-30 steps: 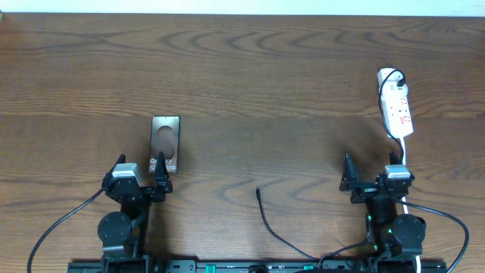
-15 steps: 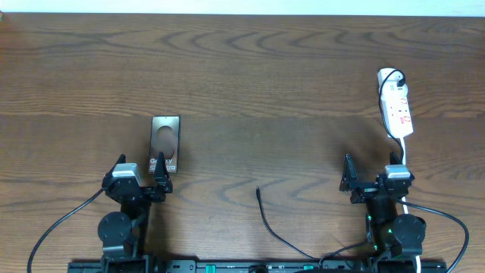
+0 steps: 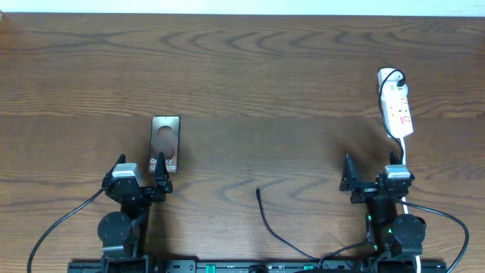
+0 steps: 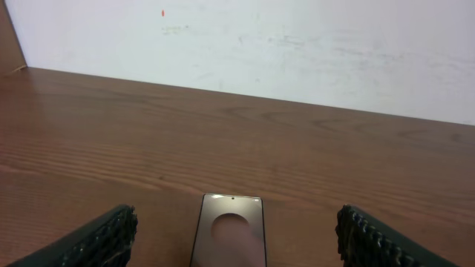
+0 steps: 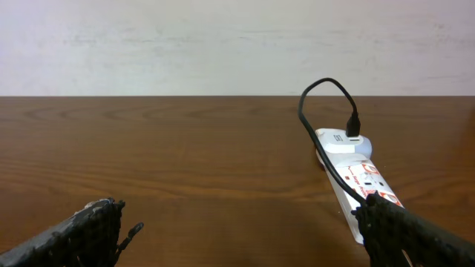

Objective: Plug charger to phone and switch on socket

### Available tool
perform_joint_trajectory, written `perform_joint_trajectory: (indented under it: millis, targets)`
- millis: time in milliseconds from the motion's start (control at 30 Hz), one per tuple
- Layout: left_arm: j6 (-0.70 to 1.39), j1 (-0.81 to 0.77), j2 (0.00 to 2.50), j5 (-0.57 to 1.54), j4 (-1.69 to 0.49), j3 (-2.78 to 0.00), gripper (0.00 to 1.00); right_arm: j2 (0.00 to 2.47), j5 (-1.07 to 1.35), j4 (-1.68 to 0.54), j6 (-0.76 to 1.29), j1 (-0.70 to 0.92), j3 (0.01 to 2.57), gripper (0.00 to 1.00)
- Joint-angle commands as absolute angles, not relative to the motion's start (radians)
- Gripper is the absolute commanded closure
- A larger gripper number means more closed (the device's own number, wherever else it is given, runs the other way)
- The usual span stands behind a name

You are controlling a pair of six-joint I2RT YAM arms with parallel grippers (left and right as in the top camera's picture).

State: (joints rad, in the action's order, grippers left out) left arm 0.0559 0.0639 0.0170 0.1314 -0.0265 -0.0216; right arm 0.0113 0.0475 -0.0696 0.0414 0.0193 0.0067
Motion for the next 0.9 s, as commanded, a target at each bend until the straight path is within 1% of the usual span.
perform_joint_trajectory:
  millis: [0,333,467,667,867]
  targets:
    - [0.062,0.066,0.019,0.138,-0.059,-0.004,0.14,0.013,0.036,-0.074,0.047,0.026,0.006,0.01]
    - [0.062,0.066,0.019,0.138,-0.054,-0.004,0.14,0.013,0.036,-0.074,0.047,0.026,0.006,0.01]
    - [0.062,0.066,0.019,0.138,-0.016,-0.004,0.14,0.013,0.036,-0.074,0.047,0.026,0.006,0.01]
    - [0.062,0.066,0.019,0.142,0.083,-0.004,0.14,0.013,0.036,-0.074,0.047,0.026,0.006,0.01]
    - [0.062,0.066,0.019,0.142,0.241,-0.008,0.14,0.013,0.036,-0.074,0.047,0.026,0.006,0.01]
